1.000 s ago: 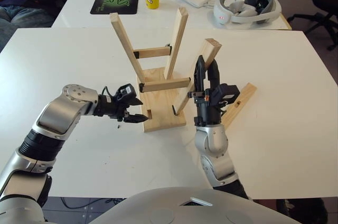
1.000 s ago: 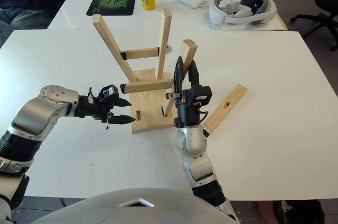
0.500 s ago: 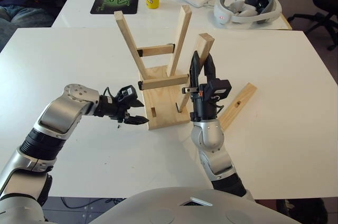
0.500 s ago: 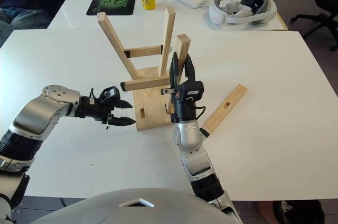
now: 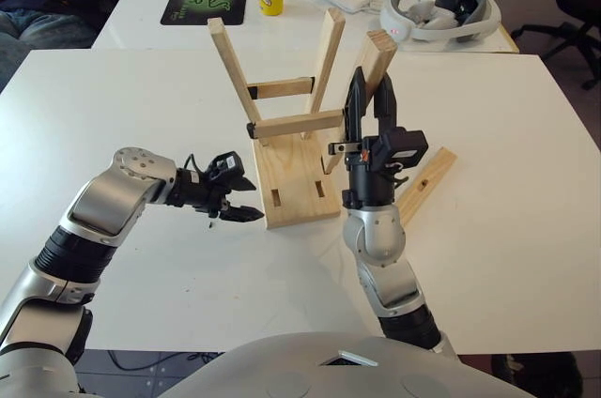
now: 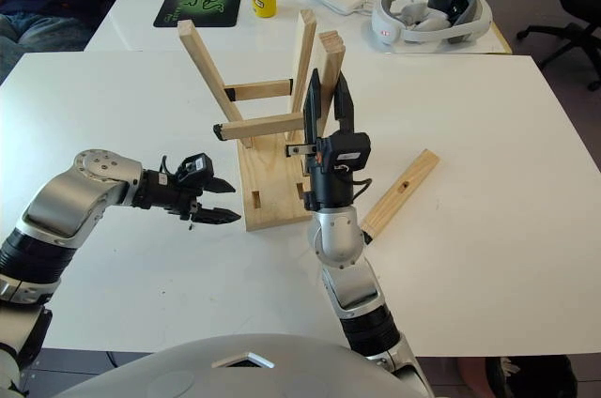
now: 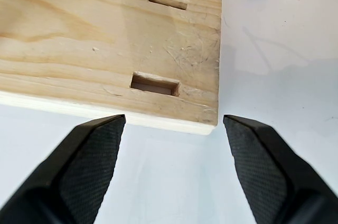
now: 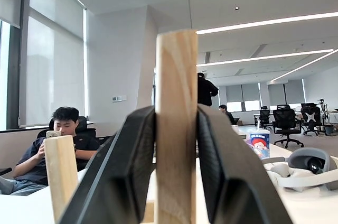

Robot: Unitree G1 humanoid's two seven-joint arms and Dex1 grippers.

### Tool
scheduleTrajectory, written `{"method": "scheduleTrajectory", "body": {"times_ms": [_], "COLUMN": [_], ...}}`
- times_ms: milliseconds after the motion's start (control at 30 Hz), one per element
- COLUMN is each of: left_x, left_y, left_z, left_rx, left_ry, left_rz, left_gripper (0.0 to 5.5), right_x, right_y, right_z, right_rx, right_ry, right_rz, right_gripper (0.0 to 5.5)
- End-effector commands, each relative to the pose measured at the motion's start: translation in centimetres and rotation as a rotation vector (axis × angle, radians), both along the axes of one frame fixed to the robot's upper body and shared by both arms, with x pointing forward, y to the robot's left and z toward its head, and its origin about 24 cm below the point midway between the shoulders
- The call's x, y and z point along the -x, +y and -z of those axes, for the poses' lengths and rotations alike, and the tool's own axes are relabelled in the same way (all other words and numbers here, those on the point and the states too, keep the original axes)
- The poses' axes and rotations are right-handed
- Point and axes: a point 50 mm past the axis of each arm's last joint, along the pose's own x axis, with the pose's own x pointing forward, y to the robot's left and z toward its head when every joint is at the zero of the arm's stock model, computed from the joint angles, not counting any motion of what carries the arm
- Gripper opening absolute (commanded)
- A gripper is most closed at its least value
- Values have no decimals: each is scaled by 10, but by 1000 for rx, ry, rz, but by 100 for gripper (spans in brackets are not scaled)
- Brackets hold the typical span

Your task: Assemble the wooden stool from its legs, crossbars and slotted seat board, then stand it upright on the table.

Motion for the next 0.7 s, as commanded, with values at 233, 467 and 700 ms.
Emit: {"method": "scheduleTrajectory", "body": {"times_ms": [233, 467, 700], "left_x": [-9, -15, -13], "left_y": [6, 8, 8], "left_z": [-10, -15, -13], "left_rx": [-54, -78, -80], "left_ry": [-16, -11, -3], "left_rz": [48, 91, 95], "left_gripper": [345, 345, 345], "right_x": [15, 27, 33], "right_y": [23, 31, 28], "right_z": [-8, 5, 15], "right_rx": [-159, -132, -127], "right_ry": [8, 47, 96], "right_rz": [-2, -43, -68], "right_gripper": [107, 107, 107]}}
